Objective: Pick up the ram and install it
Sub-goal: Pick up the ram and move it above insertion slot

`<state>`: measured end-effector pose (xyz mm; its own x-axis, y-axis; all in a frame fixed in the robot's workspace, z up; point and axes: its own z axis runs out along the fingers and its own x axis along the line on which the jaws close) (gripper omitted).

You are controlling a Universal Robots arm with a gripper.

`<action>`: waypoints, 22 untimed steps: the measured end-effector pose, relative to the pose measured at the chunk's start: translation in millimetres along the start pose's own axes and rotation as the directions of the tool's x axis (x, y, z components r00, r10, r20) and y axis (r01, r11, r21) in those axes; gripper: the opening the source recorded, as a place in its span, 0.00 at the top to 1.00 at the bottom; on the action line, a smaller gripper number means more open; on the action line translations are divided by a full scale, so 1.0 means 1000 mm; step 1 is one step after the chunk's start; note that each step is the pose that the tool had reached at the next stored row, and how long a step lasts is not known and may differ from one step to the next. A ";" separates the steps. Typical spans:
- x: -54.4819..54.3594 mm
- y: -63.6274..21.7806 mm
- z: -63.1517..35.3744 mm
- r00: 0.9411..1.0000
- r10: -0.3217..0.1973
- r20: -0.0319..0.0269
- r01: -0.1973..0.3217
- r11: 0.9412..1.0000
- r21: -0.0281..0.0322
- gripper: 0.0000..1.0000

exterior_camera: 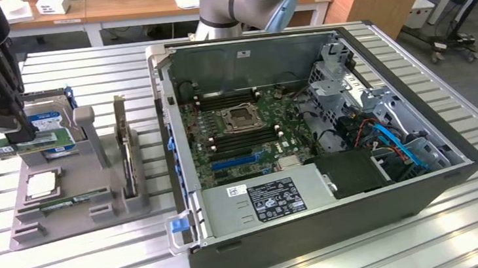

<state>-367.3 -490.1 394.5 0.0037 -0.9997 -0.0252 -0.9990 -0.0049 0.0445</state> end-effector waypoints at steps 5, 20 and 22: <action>0.000 0.0001 -0.0040 1.000 0.000 0.000 0.000 1.000 0.000 0.89; 0.000 -0.0023 -0.0120 1.000 0.000 0.000 0.000 1.000 0.000 0.89; 0.000 -0.0051 -0.0120 1.000 0.000 0.000 0.000 1.000 0.000 0.89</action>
<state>-361.6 -490.1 406.3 0.0038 -0.9997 -0.0250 -0.9990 -0.0049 0.0446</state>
